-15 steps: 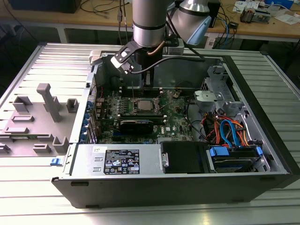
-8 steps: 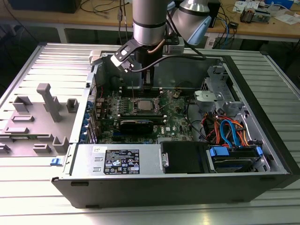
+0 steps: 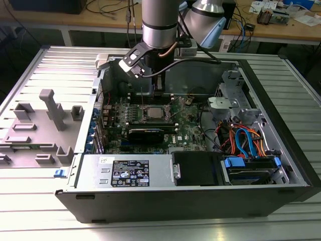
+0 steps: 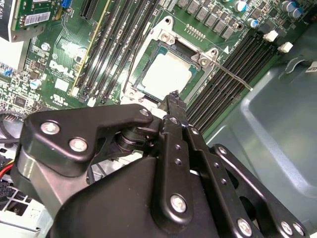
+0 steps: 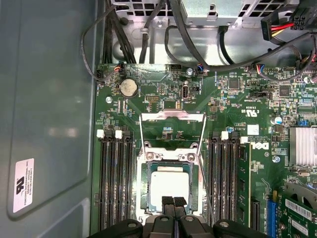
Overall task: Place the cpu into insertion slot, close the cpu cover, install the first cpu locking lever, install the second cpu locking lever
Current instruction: 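Close the cpu cover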
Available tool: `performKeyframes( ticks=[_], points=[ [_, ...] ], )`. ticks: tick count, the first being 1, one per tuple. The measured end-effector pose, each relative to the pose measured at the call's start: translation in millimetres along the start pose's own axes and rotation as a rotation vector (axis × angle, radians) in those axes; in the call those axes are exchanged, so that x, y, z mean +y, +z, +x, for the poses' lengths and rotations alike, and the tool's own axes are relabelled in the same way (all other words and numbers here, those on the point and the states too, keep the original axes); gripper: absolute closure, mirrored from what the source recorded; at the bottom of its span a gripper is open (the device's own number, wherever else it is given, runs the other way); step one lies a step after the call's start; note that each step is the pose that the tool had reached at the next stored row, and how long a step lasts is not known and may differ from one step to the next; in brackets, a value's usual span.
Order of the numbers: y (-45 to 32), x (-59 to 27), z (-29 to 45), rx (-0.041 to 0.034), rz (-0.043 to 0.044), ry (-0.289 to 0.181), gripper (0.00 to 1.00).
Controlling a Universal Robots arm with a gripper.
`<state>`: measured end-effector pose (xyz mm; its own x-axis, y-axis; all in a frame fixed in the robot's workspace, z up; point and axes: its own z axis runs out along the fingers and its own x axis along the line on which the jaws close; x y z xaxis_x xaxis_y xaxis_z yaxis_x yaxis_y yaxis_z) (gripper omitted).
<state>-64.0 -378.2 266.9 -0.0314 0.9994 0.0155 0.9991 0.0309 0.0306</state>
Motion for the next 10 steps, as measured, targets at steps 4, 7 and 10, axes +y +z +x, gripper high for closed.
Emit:
performKeyframes(
  ticks=[4,7,10],
  points=[
    [-0.9,0.0,0.0,-0.0002,0.0001,0.0,0.89],
    [-6.0,0.2,0.1,0.0002,-0.0001,0.0,0.89],
    [-6.2,0.2,0.1,0.0,0.0,0.0,0.89]
  ],
)
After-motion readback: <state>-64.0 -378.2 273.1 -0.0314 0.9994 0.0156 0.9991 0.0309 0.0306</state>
